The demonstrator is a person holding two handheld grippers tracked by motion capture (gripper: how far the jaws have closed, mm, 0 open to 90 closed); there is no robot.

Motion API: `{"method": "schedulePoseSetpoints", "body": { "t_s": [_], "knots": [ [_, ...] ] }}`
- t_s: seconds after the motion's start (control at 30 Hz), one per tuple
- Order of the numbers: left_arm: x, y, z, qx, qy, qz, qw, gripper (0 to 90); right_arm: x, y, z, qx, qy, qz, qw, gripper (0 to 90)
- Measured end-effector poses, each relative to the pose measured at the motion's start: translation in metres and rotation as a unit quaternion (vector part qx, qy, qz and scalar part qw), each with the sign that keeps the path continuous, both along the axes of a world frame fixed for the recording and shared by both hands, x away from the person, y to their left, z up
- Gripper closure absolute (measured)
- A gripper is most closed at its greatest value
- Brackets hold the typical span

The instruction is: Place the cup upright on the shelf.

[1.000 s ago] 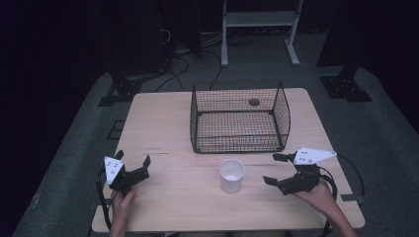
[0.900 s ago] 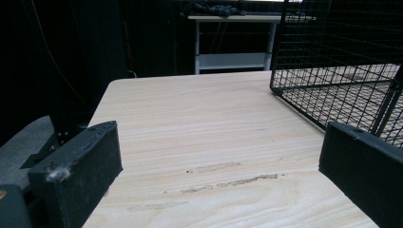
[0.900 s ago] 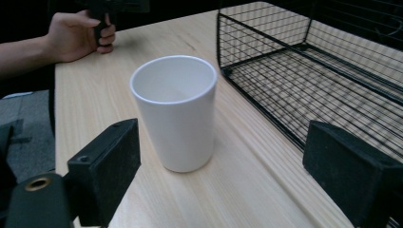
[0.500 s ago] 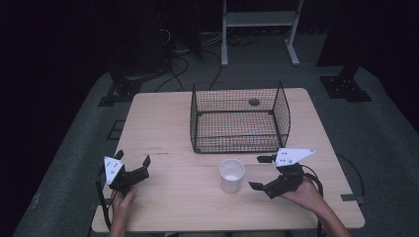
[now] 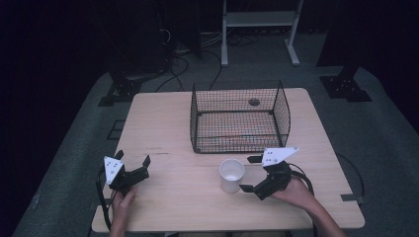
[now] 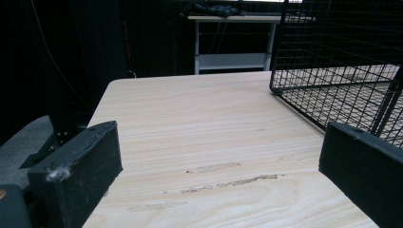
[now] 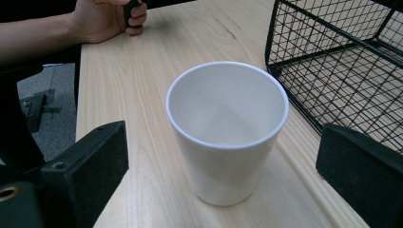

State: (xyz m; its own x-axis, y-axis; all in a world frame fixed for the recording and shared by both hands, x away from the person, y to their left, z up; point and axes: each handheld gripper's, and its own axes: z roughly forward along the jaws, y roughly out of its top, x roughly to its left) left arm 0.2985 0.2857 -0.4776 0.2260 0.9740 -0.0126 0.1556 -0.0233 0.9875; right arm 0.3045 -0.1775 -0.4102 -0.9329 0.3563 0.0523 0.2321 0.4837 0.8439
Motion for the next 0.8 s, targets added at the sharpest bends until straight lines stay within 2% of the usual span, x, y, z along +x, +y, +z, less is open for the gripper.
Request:
{"method": "schedulePoseSetpoints", "body": {
  "t_s": [0.53,0.8],
  "knots": [
    [0.000,0.000,0.000,0.000,0.000,0.000,1.0000,0.0,0.015,0.023,-0.012,-0.012,0.018,0.005,0.9997,2.2],
    [0.000,0.001,0.000,-0.002,0.000,-0.001,1.0000,0.0,0.018,0.037,-0.016,-0.020,0.020,0.019,0.9994,2.2]
  ]
}}
